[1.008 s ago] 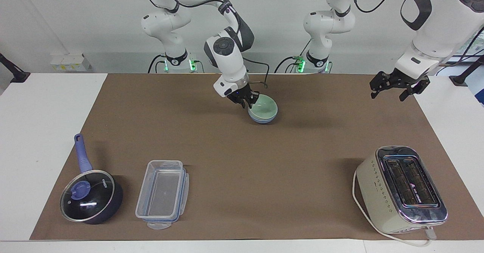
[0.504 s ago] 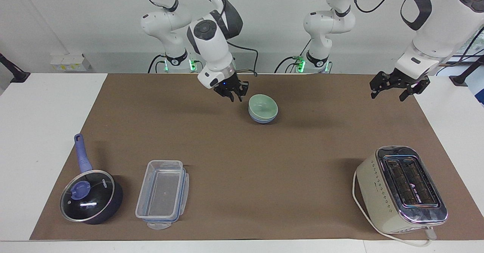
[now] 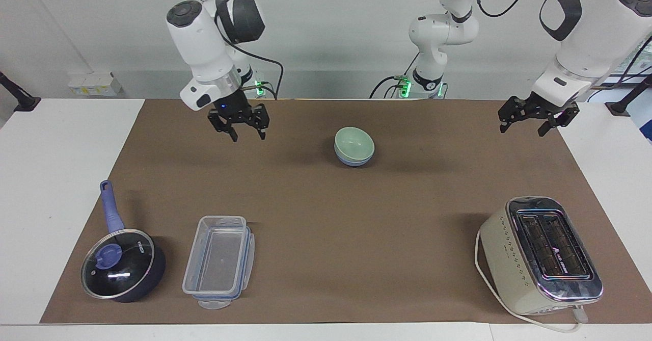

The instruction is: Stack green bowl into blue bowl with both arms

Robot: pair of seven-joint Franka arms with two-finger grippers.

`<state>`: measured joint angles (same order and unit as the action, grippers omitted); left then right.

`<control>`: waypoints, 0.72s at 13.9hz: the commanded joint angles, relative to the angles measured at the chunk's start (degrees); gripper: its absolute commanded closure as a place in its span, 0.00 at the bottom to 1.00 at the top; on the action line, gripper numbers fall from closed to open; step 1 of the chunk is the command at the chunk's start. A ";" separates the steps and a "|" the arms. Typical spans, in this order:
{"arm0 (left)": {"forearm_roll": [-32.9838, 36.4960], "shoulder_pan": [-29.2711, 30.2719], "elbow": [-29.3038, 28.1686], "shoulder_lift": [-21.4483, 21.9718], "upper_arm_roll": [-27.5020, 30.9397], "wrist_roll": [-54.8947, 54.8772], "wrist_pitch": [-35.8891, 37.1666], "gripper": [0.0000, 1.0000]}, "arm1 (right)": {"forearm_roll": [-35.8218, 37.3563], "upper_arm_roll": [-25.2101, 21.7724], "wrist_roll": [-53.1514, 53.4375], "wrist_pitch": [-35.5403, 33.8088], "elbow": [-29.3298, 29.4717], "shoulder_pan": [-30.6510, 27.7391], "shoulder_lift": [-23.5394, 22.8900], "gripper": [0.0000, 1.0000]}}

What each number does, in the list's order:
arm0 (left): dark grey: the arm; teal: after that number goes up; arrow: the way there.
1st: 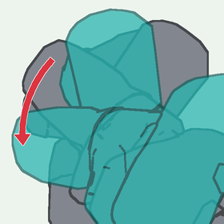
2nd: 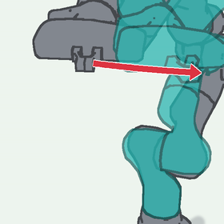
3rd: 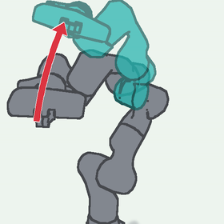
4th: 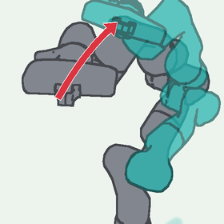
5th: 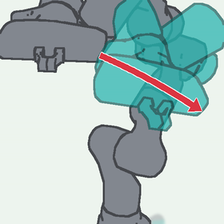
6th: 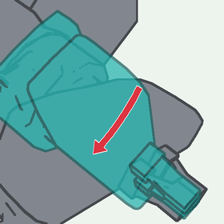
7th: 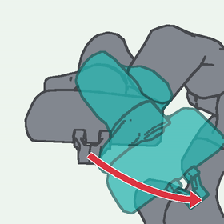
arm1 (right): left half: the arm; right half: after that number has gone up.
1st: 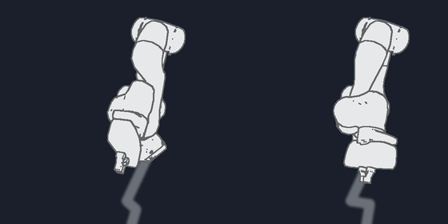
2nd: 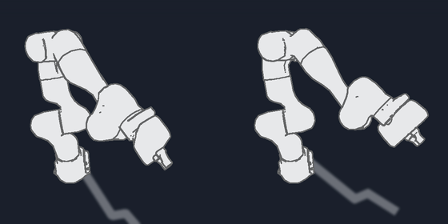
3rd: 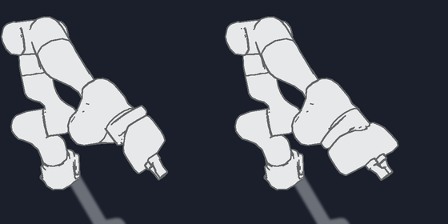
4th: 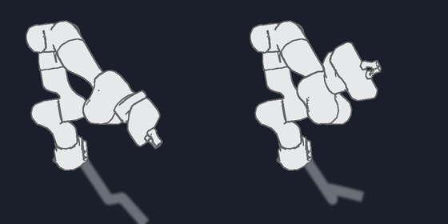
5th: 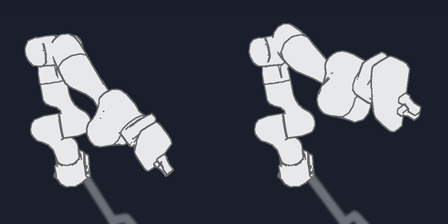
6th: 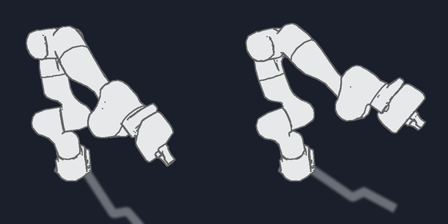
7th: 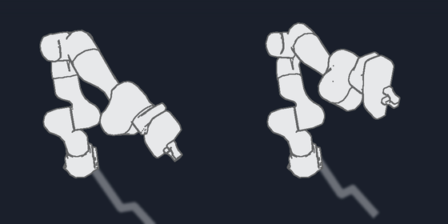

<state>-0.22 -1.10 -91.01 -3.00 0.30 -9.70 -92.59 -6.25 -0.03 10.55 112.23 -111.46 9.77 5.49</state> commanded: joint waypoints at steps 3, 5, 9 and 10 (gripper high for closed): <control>0.13 0.66 0.92 -0.34 -0.56 0.38 0.13 0.00 | 9.41 0.91 -0.88 -11.83 14.93 -2.47 -3.02 0.00; 0.13 0.66 0.83 -0.43 -0.47 0.38 0.13 0.00 | 9.59 0.82 -0.88 -18.33 20.90 -3.61 -4.77 0.00; 0.13 0.66 0.83 -0.43 -0.47 0.38 0.13 0.00 | 10.74 0.82 -4.04 -26.18 30.42 -5.89 -8.47 0.00; 0.13 0.66 0.83 -0.34 -0.47 0.47 0.13 0.00 | 10.03 0.82 -4.22 -26.27 30.25 -6.51 -8.30 0.00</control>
<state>-0.22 -1.10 -91.01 -3.00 0.29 -9.70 -92.59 3.88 0.03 8.39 88.18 -84.85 5.29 -0.48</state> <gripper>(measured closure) 0.000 0.000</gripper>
